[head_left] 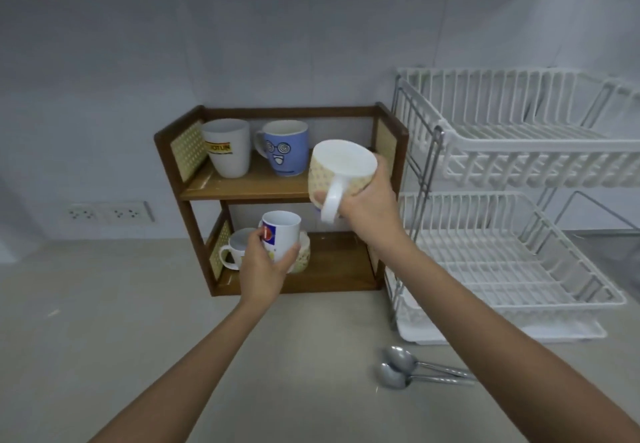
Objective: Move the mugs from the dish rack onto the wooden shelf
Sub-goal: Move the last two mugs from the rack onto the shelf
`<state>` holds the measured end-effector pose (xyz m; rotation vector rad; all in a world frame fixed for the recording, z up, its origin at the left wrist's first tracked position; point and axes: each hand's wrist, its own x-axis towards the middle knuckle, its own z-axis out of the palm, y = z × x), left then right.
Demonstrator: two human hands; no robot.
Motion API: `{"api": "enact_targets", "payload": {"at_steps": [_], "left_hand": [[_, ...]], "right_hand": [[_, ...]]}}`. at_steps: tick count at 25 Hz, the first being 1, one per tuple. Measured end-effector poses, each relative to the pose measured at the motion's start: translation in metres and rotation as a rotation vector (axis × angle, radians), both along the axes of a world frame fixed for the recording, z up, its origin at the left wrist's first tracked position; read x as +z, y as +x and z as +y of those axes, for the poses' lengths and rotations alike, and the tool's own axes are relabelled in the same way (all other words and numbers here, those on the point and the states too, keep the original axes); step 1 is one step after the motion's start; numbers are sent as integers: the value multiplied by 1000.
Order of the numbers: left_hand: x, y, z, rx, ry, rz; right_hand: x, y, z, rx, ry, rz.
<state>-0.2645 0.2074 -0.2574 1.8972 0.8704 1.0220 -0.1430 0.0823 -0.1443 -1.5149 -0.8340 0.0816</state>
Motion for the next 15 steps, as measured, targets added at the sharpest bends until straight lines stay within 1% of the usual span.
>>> {"api": "enact_targets", "payload": {"at_steps": [2,4,7,10,12,15], "left_hand": [[-3,6,12,-23,-23,77],[-6,12,20,-15,5,159],[-8,22,29,-6,5,181],[-12,34,39,-12,-49,196],[-15,40,42,-33,-42,236],[-21,52,46,-82,-16,266]], "right_hand": [[9,16,32,-142,-81,-16],[15,35,58,-249,-137,4],[16,61,83,-375,-251,19],[8,80,98,-405,-330,-2],[3,88,104,-382,-321,19],[2,96,112,-411,-338,48]]}}
